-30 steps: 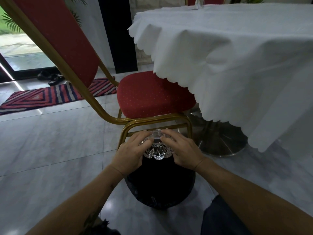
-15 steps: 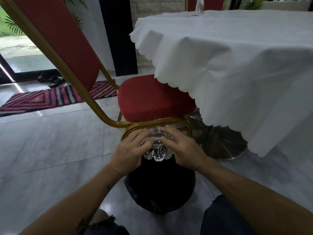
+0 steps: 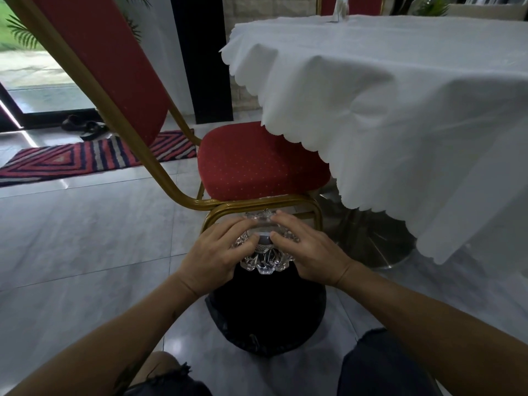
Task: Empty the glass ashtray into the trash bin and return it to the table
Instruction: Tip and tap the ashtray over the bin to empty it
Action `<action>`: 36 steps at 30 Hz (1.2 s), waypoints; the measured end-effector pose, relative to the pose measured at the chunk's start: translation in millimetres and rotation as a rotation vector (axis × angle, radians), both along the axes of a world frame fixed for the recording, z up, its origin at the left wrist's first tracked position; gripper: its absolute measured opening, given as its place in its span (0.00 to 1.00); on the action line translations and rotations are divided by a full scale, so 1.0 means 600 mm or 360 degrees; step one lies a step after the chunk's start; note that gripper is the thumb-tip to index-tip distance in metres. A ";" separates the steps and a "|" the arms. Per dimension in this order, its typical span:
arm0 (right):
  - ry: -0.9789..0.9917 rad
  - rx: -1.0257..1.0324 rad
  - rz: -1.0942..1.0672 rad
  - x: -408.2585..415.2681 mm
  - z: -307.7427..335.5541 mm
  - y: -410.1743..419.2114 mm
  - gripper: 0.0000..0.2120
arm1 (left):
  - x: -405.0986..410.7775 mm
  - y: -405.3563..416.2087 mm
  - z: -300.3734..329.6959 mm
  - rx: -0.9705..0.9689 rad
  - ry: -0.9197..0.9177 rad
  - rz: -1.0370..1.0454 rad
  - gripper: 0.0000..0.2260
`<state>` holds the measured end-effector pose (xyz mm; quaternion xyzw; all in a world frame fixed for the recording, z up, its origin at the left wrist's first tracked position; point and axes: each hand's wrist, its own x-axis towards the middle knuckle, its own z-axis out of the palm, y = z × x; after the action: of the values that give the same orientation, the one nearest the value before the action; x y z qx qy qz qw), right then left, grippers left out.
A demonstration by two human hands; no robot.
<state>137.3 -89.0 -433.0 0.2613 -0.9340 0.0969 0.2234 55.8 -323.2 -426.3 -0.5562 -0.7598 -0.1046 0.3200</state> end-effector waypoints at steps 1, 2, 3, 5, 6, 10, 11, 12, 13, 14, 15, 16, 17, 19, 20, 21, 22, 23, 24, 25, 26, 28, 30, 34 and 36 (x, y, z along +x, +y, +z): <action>0.0001 -0.0001 0.0013 -0.001 0.002 -0.001 0.16 | 0.001 -0.001 0.002 0.0007 0.0008 -0.0003 0.13; 0.0006 -0.0002 0.0024 -0.001 0.004 -0.002 0.16 | 0.001 -0.002 0.003 0.0008 0.0013 -0.0001 0.13; 0.0008 -0.0009 0.0035 -0.002 0.006 -0.003 0.16 | 0.001 -0.003 0.004 0.0006 0.0018 0.0004 0.13; 0.0010 -0.0039 0.0052 -0.004 0.009 -0.006 0.16 | -0.002 -0.006 0.006 0.0010 0.0031 0.0012 0.13; 0.0016 -0.0051 0.0053 -0.005 0.010 -0.007 0.16 | -0.002 -0.007 0.007 0.0014 0.0032 0.0014 0.13; -0.0017 -0.0141 0.0037 -0.001 0.015 -0.013 0.17 | 0.002 -0.007 0.009 0.0045 -0.0106 0.0020 0.16; -0.0067 -0.0192 0.0020 0.001 0.017 -0.014 0.18 | 0.004 -0.007 0.007 0.0053 -0.0207 0.0006 0.18; -0.0132 -0.0237 -0.0001 0.004 0.020 -0.016 0.20 | 0.006 -0.008 0.006 0.0060 -0.0326 -0.0012 0.19; -0.0189 -0.0272 -0.0023 0.006 0.021 -0.016 0.22 | 0.008 -0.009 0.005 0.0065 -0.0456 -0.0027 0.21; -0.0247 -0.0306 -0.0044 0.009 0.021 -0.015 0.24 | 0.009 -0.010 0.004 0.0075 -0.0588 -0.0035 0.24; -0.0311 -0.0356 -0.0067 0.010 0.019 -0.014 0.25 | 0.011 -0.011 0.004 0.0094 -0.0722 -0.0030 0.26; -0.0395 -0.0437 -0.0100 0.011 0.018 -0.014 0.25 | 0.011 -0.010 0.004 0.0125 -0.0864 -0.0015 0.27; -0.0492 -0.0549 -0.0137 0.011 0.015 -0.013 0.24 | 0.012 -0.008 0.007 0.0167 -0.1011 -0.0004 0.26; -0.0692 -0.0814 -0.0182 0.011 0.012 -0.015 0.23 | 0.012 -0.002 0.011 0.0242 -0.1264 -0.0010 0.23; -0.0782 -0.0951 -0.0199 0.012 0.012 -0.018 0.23 | 0.013 0.001 0.012 0.0272 -0.1362 -0.0007 0.21; -0.0855 -0.1099 -0.0224 0.013 0.012 -0.021 0.24 | 0.015 0.004 0.011 0.0308 -0.1459 0.0010 0.19; -0.0913 -0.1232 -0.0268 0.013 0.011 -0.024 0.25 | 0.018 0.006 0.009 0.0350 -0.1554 0.0044 0.19; -0.0954 -0.1345 -0.0325 0.013 0.007 -0.027 0.26 | 0.019 0.008 0.004 0.0389 -0.1642 0.0094 0.18; -0.0995 -0.1423 -0.0385 0.013 0.004 -0.029 0.25 | 0.019 0.008 0.001 0.0415 -0.1718 0.0158 0.17; -0.1046 -0.1487 -0.0435 0.012 0.001 -0.031 0.25 | 0.018 0.009 -0.003 0.0434 -0.1789 0.0215 0.16; -0.1111 -0.1543 -0.0480 0.010 -0.001 -0.033 0.25 | 0.017 0.010 -0.006 0.0453 -0.1863 0.0266 0.16; -0.1209 -0.1633 -0.0547 0.006 -0.003 -0.033 0.26 | 0.016 0.015 -0.008 0.0509 -0.2030 0.0328 0.16; -0.1221 -0.1659 -0.0571 0.001 -0.004 -0.033 0.26 | 0.015 0.019 -0.010 0.0581 -0.2180 0.0355 0.16; -0.1188 -0.1739 -0.0641 -0.013 -0.016 -0.027 0.28 | 0.000 0.027 -0.018 0.0703 -0.2252 0.0448 0.16; -0.1174 -0.1781 -0.0668 -0.021 -0.018 -0.027 0.29 | -0.002 0.034 -0.014 0.0755 -0.2246 0.0512 0.16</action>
<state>124.9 -105.4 -443.8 -0.1286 -0.7894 0.6002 0.0070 54.3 -302.7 -434.8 -0.1561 -0.8130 -0.5481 -0.1193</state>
